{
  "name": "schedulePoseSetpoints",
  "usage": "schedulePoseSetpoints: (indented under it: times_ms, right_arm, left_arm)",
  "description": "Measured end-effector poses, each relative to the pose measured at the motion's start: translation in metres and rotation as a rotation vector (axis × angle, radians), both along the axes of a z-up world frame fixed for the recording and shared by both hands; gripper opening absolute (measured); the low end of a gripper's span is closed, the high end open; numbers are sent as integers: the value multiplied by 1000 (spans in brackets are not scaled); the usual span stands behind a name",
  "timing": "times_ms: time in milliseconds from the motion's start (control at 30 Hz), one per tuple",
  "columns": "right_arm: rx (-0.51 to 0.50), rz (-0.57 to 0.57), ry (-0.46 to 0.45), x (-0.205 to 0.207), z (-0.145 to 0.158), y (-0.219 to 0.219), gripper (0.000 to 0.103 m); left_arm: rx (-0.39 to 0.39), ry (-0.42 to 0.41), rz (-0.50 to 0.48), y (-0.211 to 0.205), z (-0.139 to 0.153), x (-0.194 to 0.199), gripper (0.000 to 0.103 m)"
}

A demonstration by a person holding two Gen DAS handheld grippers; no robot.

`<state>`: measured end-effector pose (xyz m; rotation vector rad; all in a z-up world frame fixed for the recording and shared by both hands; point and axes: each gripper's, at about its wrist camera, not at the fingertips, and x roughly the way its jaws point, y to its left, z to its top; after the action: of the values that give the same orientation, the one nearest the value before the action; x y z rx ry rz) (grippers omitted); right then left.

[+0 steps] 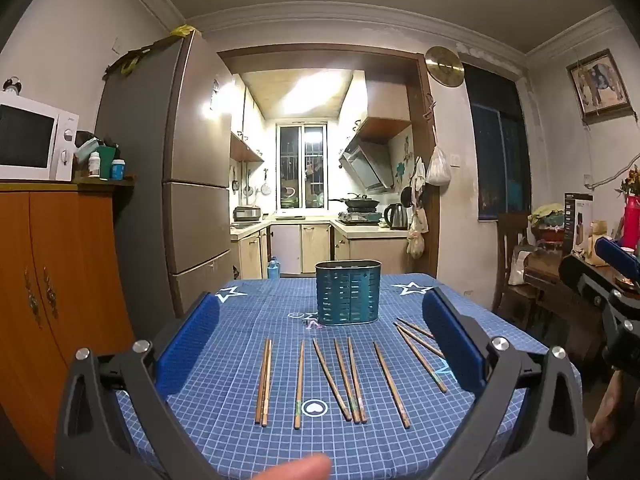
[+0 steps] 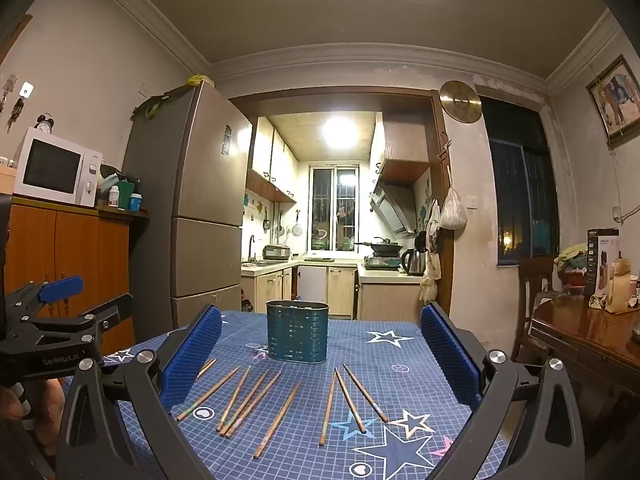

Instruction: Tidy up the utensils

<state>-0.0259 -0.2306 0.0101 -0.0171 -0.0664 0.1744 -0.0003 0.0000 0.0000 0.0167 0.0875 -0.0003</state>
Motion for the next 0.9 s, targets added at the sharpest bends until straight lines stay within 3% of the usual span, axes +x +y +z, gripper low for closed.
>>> schedulePoseSetpoints:
  times_ms: [900]
  right_arm:
    - [5,15,12,15,-3,4,100]
  left_arm:
    - [16,9,17,1,-5,12,98]
